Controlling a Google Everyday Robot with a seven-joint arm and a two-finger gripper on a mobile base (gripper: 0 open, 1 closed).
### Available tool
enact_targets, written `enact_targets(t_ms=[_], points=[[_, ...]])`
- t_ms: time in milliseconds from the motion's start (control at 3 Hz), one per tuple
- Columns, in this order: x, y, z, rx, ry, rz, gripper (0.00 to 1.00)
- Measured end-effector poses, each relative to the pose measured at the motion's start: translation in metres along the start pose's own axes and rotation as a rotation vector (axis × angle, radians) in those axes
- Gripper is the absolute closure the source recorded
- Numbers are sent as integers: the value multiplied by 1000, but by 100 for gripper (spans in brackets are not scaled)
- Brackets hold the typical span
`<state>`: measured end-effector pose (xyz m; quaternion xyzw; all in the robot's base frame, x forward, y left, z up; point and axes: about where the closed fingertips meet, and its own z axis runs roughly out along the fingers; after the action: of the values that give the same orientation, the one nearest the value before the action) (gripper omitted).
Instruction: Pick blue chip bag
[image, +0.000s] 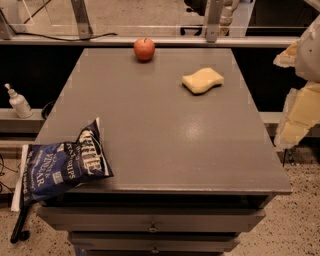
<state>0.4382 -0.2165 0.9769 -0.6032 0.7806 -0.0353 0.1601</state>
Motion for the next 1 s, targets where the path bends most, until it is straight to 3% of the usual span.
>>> enact_targets(t_ms=[667, 1000], points=[[-6, -3, 9, -11, -32, -12, 0], [-39, -1, 38, -62, -143, -3, 0]])
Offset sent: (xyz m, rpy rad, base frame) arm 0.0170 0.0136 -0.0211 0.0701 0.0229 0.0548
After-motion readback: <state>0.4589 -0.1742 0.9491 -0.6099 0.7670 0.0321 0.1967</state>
